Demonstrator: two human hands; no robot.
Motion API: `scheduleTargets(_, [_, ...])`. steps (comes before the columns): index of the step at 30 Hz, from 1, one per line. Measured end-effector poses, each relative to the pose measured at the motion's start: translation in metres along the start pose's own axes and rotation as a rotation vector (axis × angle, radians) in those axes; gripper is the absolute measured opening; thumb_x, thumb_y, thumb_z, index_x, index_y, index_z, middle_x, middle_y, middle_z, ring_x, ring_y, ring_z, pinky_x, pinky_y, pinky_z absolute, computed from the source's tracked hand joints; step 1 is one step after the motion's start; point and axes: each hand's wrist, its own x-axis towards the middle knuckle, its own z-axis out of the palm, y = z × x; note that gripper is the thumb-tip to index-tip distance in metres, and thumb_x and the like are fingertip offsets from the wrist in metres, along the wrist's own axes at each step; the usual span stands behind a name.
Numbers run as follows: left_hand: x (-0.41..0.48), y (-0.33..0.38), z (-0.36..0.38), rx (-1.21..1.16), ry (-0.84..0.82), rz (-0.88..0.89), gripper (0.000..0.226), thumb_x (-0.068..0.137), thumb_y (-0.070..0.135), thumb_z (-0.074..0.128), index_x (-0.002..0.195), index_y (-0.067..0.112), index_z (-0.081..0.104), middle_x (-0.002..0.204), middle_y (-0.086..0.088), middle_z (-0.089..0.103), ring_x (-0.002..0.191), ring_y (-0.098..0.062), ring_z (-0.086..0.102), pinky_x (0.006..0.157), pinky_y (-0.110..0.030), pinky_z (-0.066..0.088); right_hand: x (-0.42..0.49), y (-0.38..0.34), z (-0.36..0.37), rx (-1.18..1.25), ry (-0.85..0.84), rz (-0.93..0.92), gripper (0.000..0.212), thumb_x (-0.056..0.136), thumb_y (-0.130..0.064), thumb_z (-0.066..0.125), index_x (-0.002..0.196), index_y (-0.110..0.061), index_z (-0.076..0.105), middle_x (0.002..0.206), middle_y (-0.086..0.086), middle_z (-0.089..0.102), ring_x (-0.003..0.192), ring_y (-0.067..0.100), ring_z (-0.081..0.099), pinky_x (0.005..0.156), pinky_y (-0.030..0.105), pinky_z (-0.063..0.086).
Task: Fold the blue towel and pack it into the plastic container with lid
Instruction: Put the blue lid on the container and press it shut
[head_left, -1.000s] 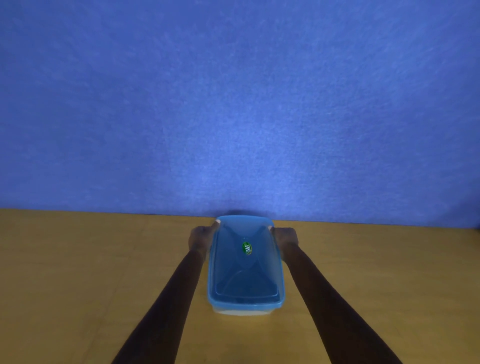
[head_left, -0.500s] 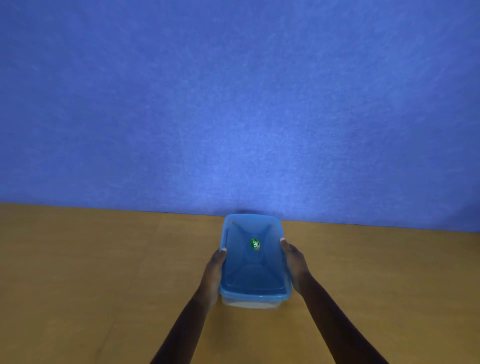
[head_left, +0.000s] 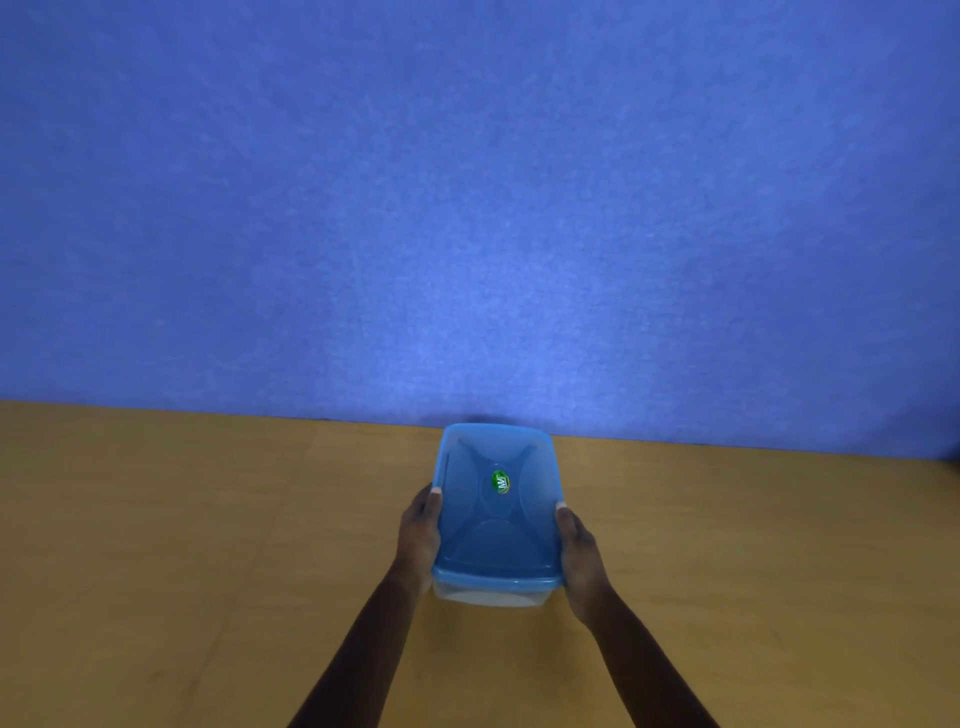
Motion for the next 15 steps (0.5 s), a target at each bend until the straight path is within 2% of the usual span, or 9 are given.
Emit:
scheduleTargets(2, [0.0,0.0,0.0,0.01,0.011,0.003,0.028,0.1,0.011,0.036,0.114,-0.003,0.055,0.092,-0.014,0.061,0.084,-0.025,0.057,0.071,-0.033,0.049,0.002,0.001,0.001,0.003,-0.019,-0.005,0.041,0.102,-0.022,0.031,0.121,0.006,0.054,0.114,0.027,0.064,0.101,0.035,0.064,0.08,0.042,0.057])
scheduleTargets(4, [-0.002,0.001,0.0,0.019,0.018,0.006,0.03,0.1,0.011,0.036,0.115,-0.007,0.055,0.089,-0.013,0.062,0.076,-0.02,0.062,0.068,-0.031,0.052,0.002,0.002,0.002,0.003,-0.029,-0.001,0.041,0.102,-0.023,0.031,0.121,0.005,0.055,0.106,0.02,0.067,0.091,0.027,0.066,0.066,0.027,0.06])
scheduleTargets(5, [-0.003,0.002,0.0,0.014,0.018,0.002,0.031,0.099,0.011,0.036,0.115,-0.008,0.055,0.088,-0.013,0.063,0.076,-0.02,0.065,0.07,-0.032,0.055,0.002,0.002,0.002,0.007,-0.024,0.004,0.041,0.102,-0.023,0.031,0.12,0.004,0.055,0.103,0.016,0.068,0.088,0.025,0.066,0.064,0.025,0.06])
scheduleTargets(6, [-0.006,0.004,0.0,0.0,0.005,-0.006,0.033,0.1,0.012,0.036,0.117,-0.01,0.054,0.093,-0.017,0.064,0.083,-0.025,0.065,0.077,-0.039,0.055,0.001,0.001,0.001,0.013,-0.021,0.007,0.041,0.102,-0.023,0.032,0.12,0.004,0.055,0.103,0.016,0.068,0.09,0.027,0.066,0.067,0.028,0.061])
scheduleTargets(8, [-0.009,0.005,-0.003,-0.043,-0.045,-0.034,0.037,0.1,0.014,0.035,0.121,-0.012,0.051,0.112,-0.027,0.059,0.104,-0.037,0.057,0.095,-0.058,0.044,0.0,-0.002,0.001,0.038,-0.025,0.015,0.04,0.101,-0.023,0.033,0.121,0.004,0.055,0.112,0.024,0.065,0.102,0.038,0.064,0.084,0.046,0.057])
scheduleTargets(9, [-0.009,0.005,-0.004,-0.071,-0.069,-0.051,0.038,0.1,0.015,0.034,0.124,-0.011,0.049,0.118,-0.03,0.057,0.108,-0.04,0.055,0.099,-0.061,0.041,-0.001,-0.003,0.0,0.064,-0.025,0.025,0.039,0.101,-0.022,0.035,0.121,0.004,0.054,0.116,0.027,0.063,0.106,0.041,0.061,0.089,0.051,0.053])
scheduleTargets(11, [-0.009,0.003,-0.009,-0.105,-0.102,-0.078,0.041,0.099,0.018,0.034,0.124,-0.01,0.05,0.117,-0.028,0.058,0.104,-0.038,0.058,0.092,-0.054,0.049,-0.002,-0.004,0.0,0.125,-0.023,0.042,0.037,0.1,-0.02,0.037,0.123,0.005,0.053,0.116,0.027,0.062,0.105,0.04,0.06,0.086,0.05,0.052])
scheduleTargets(13, [-0.009,-0.001,-0.013,-0.099,-0.128,-0.088,0.042,0.099,0.022,0.032,0.121,-0.007,0.053,0.109,-0.023,0.063,0.092,-0.032,0.064,0.074,-0.039,0.058,-0.002,-0.006,0.0,0.173,-0.024,0.027,0.035,0.1,-0.017,0.036,0.123,0.004,0.053,0.112,0.024,0.062,0.1,0.036,0.06,0.081,0.045,0.053])
scheduleTargets(15, [-0.008,-0.007,-0.017,-0.081,-0.155,-0.105,0.045,0.099,0.028,0.03,0.111,0.0,0.063,0.101,-0.015,0.071,0.087,-0.025,0.068,0.066,-0.031,0.06,-0.002,-0.005,-0.001,0.227,-0.04,0.024,0.032,0.1,-0.016,0.034,0.115,-0.001,0.057,0.103,0.018,0.065,0.091,0.03,0.063,0.074,0.041,0.055])
